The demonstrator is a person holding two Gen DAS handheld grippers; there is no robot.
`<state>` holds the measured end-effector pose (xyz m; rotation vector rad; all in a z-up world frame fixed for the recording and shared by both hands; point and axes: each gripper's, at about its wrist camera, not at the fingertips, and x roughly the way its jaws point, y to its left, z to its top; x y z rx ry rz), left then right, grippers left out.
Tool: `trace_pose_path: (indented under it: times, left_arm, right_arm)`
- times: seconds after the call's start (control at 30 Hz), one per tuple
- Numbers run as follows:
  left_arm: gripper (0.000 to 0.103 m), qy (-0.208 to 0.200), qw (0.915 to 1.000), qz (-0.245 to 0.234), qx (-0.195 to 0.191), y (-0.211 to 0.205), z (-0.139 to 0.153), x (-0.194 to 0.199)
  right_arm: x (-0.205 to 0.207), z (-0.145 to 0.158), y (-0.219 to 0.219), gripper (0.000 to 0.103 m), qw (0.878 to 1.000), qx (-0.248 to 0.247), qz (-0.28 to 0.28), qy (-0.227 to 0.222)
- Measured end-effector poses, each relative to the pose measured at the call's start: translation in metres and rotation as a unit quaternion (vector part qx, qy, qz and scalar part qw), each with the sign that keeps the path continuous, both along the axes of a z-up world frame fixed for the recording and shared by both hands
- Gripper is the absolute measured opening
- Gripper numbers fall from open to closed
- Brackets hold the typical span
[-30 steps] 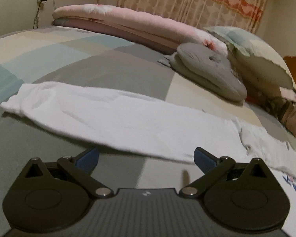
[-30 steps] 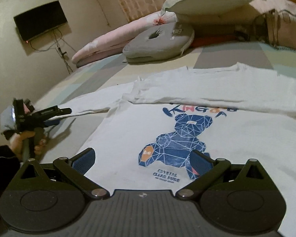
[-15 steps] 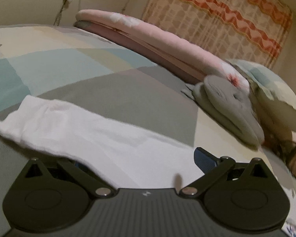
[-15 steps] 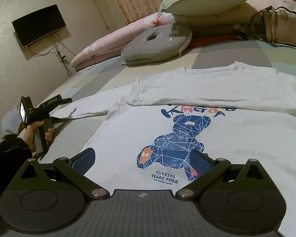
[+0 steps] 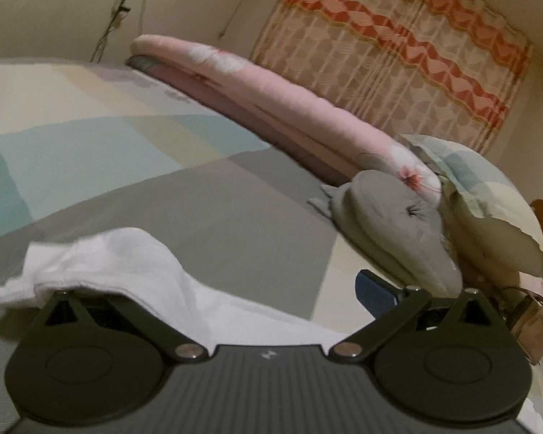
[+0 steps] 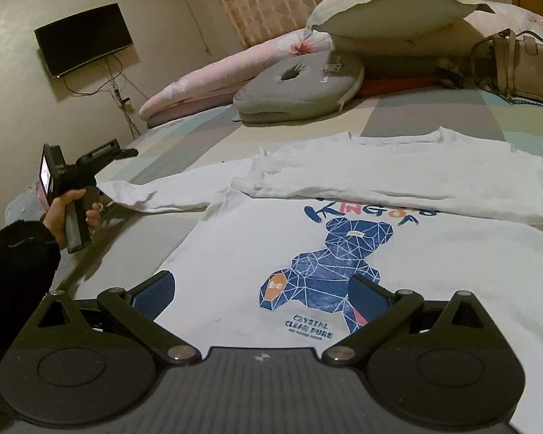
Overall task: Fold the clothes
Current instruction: 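Lower the left gripper onto the sleeve cuff and close it, then lift the held sleeve cuff with the left gripper above the sweatshirt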
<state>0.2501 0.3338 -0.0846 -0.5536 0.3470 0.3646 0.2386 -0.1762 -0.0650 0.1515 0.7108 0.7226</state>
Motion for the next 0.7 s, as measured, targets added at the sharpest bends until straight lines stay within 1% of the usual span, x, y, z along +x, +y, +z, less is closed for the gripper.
trace_pose_path:
  times: [0.17,0.37,0.6,0.7]
  left_arm:
    - [0.102,-0.006,0.9997,-0.020,0.012,-0.020,0.022,0.005]
    - [0.102,0.003,0.9982,-0.051,0.030,-0.053,0.051,0.016]
    - [0.102,0.028,0.9931,-0.108,0.035,-0.099,0.073,0.041]
    - [0.102,0.027,0.9910,-0.126,0.036,-0.118,0.082,0.050]
  right_arm:
    - [0.001,-0.001,0.002,0.103,1.000,-0.004,0.011,0.011]
    - [0.002,-0.005,0.001,0.103,0.999,0.001,0.024,0.039]
    - [0.004,-0.008,-0.001,0.103,0.997,0.007,0.032,0.072]
    - [0.005,-0.010,-0.002,0.103,0.996,0.010,0.036,0.086]
